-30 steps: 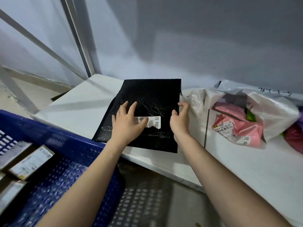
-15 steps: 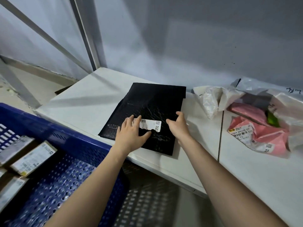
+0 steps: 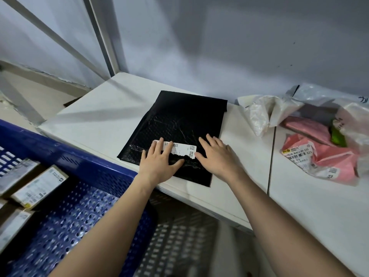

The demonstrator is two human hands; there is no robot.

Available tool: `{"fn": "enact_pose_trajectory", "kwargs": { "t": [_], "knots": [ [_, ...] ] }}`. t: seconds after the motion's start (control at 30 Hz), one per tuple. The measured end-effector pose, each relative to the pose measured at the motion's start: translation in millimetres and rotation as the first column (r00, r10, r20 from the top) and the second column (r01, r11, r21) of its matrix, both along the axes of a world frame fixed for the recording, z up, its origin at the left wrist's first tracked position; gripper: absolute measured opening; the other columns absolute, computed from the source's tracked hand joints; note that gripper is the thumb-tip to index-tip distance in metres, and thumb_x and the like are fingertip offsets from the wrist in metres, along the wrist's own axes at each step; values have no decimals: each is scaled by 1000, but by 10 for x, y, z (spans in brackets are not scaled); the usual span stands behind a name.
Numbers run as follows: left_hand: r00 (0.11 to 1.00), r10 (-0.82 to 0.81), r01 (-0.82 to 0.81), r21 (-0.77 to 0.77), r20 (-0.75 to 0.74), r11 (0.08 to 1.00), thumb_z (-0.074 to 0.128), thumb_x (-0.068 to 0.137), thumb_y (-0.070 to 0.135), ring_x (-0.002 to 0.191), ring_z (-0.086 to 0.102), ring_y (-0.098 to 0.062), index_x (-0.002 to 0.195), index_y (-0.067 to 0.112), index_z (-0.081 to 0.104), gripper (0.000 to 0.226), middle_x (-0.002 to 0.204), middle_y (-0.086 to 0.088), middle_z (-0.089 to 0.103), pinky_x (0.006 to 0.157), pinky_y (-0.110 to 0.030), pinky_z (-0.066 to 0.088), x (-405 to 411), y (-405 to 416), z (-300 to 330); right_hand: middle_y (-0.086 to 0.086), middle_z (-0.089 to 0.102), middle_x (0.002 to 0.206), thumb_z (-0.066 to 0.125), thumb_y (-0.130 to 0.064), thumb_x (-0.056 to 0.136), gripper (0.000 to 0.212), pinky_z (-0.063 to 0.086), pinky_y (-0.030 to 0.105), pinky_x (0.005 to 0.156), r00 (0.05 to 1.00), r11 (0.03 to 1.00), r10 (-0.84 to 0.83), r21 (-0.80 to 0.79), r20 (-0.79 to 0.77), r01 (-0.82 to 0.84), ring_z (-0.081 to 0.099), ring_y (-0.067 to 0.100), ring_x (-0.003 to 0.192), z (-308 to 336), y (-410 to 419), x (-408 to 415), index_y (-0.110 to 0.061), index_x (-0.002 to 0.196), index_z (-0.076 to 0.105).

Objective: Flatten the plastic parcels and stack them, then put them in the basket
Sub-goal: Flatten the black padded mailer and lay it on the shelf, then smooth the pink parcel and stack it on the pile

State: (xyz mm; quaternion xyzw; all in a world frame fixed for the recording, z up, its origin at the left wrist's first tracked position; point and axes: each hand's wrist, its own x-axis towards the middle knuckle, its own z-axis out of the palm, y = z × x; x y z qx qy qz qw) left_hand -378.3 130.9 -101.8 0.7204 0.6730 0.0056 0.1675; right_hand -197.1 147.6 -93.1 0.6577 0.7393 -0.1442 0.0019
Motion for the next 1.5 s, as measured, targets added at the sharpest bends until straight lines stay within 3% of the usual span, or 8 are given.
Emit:
{"fn": "enact_pose_trajectory", "kwargs": {
  "t": [0.27, 0.47, 0.73, 0.97, 1.1, 1.27, 1.37, 1.5],
  "knots": [
    [999, 21, -21, -8, -40, 1000, 34, 91, 61, 147, -12, -25, 151, 26, 7, 74, 160, -6, -7, 117, -52, -2, 61, -5, 54, 2, -5, 160, 33, -48, 97, 63, 8, 54, 118, 999, 998, -1, -64, -53, -3, -5, 20, 148, 59, -61, 9, -25, 151, 9],
    [998, 39, -48, 217, 43, 975, 37, 90, 61, 147, -13, -25, 151, 25, 9, 77, 160, -5, -8, 117, -50, -3, 171, -24, 281, -1, -5, 160, 39, -48, 95, 66, 9, 53, 118, 988, 996, -39, 69, -149, 49, -3, 19, 148, 255, -70, 121, -26, 150, 12],
    [987, -82, 26, 362, 140, 932, 45, 87, 59, 147, -7, -24, 151, 25, 13, 79, 160, -4, -2, 117, -50, 0, 782, -167, 656, 2, 1, 160, 47, -48, 91, 70, 16, 52, 117, 985, 976, -75, 192, -158, 105, 2, 22, 148, 626, -243, 546, -25, 150, 15],
    [961, -204, 125, 365, 186, 923, 44, 88, 58, 147, -9, -22, 151, 26, 9, 79, 160, -1, -3, 117, -48, -3, 1467, -372, 820, 3, 6, 160, 51, -45, 89, 69, 21, 50, 116, 964, 924, -199, 295, -178, 245, 8, 25, 147, 883, -586, 1331, -22, 148, 22],
    [946, -277, 207, 340, 170, 917, 43, 88, 59, 147, -9, -22, 151, 27, 5, 80, 160, -1, -5, 117, -49, -2, 1883, -497, 798, 4, 21, 156, 56, -40, 86, 65, 27, 50, 113, 937, 892, -276, 306, -212, 332, 16, 25, 145, 870, -828, 1820, -24, 144, 30],
    [924, -358, 303, 309, 139, 901, 44, 88, 58, 147, -9, -23, 151, 27, 2, 81, 160, 0, -6, 117, -48, 0, 2366, -600, 750, 7, 17, 157, 59, -41, 85, 66, 27, 45, 114, 925, 875, -346, 302, -159, 379, 17, 27, 144, 845, -1136, 2315, -21, 142, 33],
    [910, -397, 347, 306, 119, 887, 45, 88, 57, 147, -8, -23, 151, 26, 3, 81, 160, 0, -6, 117, -49, 3, 2612, -630, 682, 4, 17, 157, 57, -40, 86, 69, 33, 42, 108, 887, 857, -406, 245, -221, 453, 21, 25, 142, 810, -1278, 2525, -18, 145, 29],
    [903, -406, 366, 243, 143, 898, 45, 88, 57, 148, -4, -22, 150, 29, 2, 81, 160, -2, -4, 118, -47, 3, 2771, -610, 544, 3, 36, 148, 61, -37, 84, 70, 39, 39, 102, 827, 835, -441, 179, -348, 521, 36, 28, 133, 606, -1348, 2653, -19, 144, 30]
  ]
}}
